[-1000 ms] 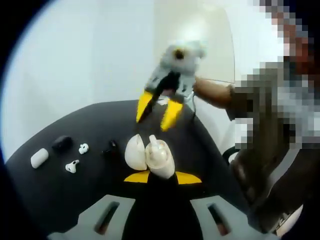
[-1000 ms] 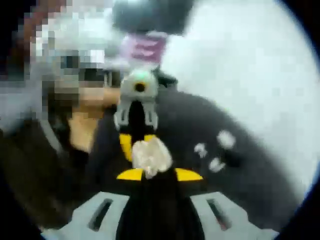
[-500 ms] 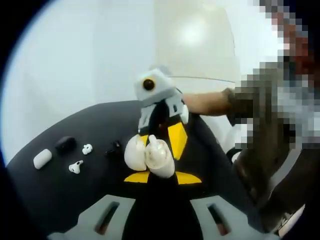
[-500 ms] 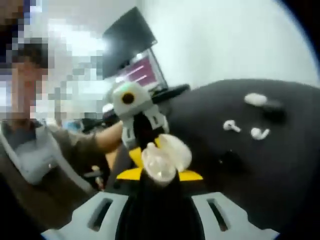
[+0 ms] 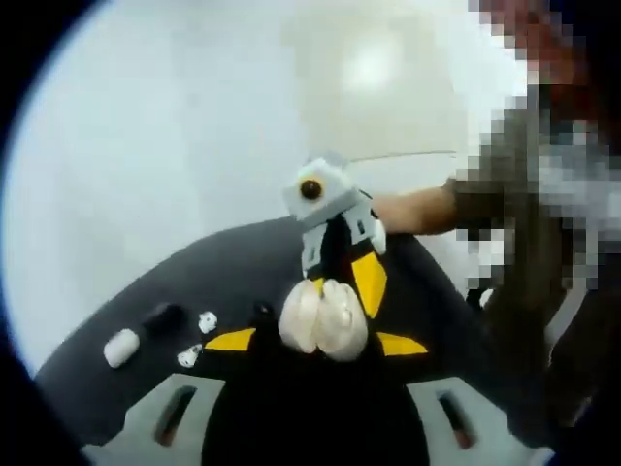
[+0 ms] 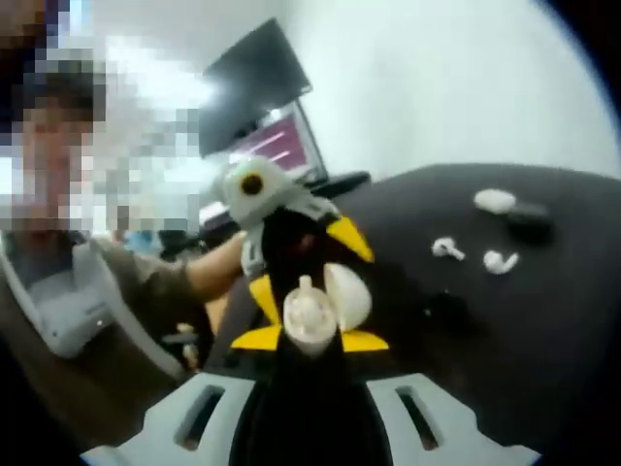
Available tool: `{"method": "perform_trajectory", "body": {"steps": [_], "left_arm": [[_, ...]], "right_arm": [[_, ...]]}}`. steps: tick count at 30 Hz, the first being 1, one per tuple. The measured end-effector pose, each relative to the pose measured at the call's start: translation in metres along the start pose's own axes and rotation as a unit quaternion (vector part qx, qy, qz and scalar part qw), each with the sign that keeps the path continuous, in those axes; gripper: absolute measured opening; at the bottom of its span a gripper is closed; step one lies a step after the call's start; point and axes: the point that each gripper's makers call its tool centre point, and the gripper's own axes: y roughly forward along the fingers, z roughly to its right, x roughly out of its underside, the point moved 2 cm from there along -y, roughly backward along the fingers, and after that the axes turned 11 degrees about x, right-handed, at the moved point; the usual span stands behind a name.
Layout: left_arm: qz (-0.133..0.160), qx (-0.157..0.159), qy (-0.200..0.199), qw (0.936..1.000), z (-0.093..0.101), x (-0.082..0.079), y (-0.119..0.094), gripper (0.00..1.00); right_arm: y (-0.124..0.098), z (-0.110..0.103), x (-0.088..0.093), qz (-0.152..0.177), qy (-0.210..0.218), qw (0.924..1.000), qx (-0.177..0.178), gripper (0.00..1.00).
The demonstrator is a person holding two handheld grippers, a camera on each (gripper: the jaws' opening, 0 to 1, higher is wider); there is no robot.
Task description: Pick up three earphones and place each one into its charging case using tactile feedback, ensure that each earphone is properly inserted and securely positioned inside the case.
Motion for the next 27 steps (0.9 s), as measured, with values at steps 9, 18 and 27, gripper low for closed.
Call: {"method": "perform_trajectory", "body": {"steps": [9, 18, 27], "left_arm": [[-0.028, 0.020, 0.006, 0.9994, 0.004, 0.011, 0.007, 0.38], [-0.039, -0.004, 0.097, 0.9945, 0.003, 0.004, 0.007, 0.36], [-0.044, -0.012, 0.119, 0.9918, 0.005, 0.002, 0.007, 0.35]], "right_arm": [[0.003, 0.001, -0.001, -0.008, 0.027, 0.9996, -0.009, 0.21], [0.002, 0.004, -0.001, -0.012, 0.062, 0.9979, -0.013, 0.21], [0.003, 0.005, -0.001, -0.012, 0.070, 0.9973, -0.019, 0.21]]}}
